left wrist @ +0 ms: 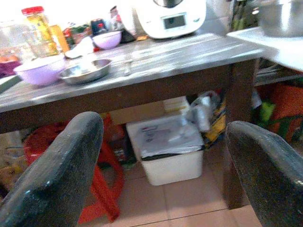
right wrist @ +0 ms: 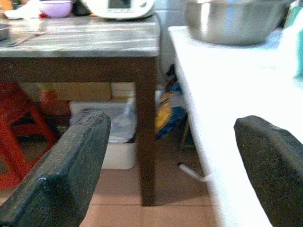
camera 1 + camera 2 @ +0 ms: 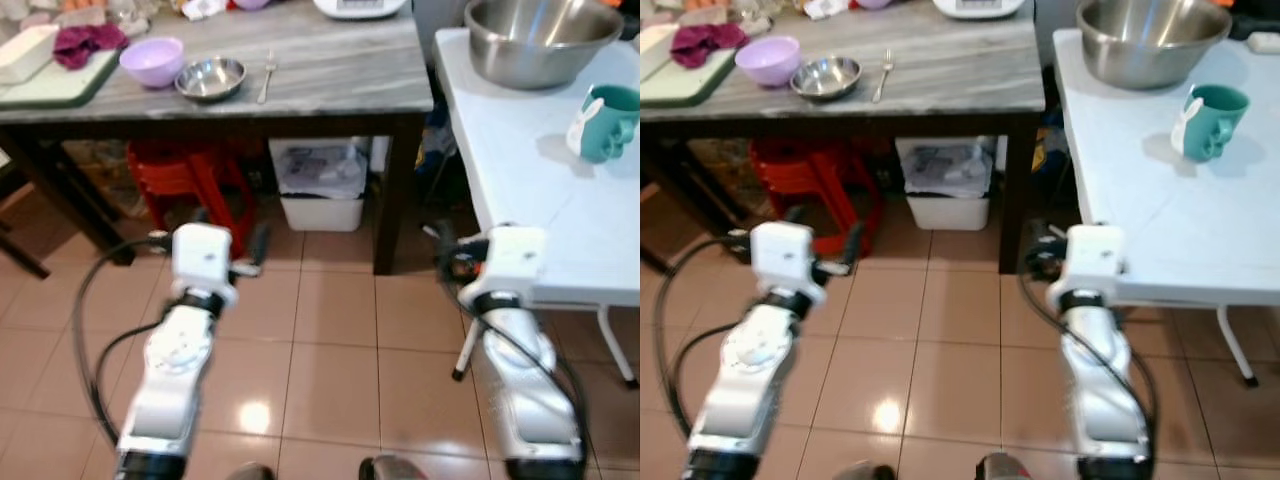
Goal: Setting the table
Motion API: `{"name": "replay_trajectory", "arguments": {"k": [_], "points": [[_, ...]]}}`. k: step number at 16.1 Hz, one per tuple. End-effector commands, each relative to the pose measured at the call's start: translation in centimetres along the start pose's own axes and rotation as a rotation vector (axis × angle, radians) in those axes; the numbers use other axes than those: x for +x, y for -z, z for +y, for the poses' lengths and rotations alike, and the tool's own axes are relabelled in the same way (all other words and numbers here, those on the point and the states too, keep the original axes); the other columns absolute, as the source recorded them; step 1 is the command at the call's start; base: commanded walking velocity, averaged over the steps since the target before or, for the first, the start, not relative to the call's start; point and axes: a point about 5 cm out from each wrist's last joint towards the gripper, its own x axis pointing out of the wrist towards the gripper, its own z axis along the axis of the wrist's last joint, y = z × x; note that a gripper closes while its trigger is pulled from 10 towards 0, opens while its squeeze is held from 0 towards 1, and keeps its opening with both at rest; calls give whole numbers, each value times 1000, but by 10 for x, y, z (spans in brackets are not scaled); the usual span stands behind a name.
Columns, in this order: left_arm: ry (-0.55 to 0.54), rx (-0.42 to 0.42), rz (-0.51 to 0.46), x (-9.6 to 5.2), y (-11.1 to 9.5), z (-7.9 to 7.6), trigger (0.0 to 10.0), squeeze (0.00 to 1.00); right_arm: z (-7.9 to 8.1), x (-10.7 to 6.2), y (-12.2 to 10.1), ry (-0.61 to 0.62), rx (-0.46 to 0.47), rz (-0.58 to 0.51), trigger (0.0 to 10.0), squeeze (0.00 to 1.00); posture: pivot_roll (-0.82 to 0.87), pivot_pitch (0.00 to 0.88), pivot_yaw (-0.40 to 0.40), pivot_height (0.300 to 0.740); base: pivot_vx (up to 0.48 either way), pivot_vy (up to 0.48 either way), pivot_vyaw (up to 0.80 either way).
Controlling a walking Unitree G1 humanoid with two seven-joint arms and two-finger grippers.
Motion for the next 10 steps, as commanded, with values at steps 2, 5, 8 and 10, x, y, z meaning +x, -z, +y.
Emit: {"name": "replay_trajectory", "arguments": {"k": [2, 5, 8, 10], "points": [[-8, 10, 10, -1, 2, 8, 10000, 0, 5, 0, -6, -19, 10, -26, 10000, 0, -167, 158, 76, 740, 0, -274, 0], [-6, 9, 6, -1, 2, 7, 10000, 0, 5, 1, -8, -19, 10, -35, 10000, 0, -167, 158, 76, 740, 0, -269, 0], [-1, 5, 5, 0, 1, 6, 10000, 0, 5, 1, -8, -19, 9, -37, 10000, 0, -167, 158, 76, 740, 0, -266, 0], [4, 4, 7, 0, 1, 6, 10000, 0, 5, 1, -8, -17, 7, -38, 10000, 0, -165, 162, 79, 740, 0, -276, 0]]}}
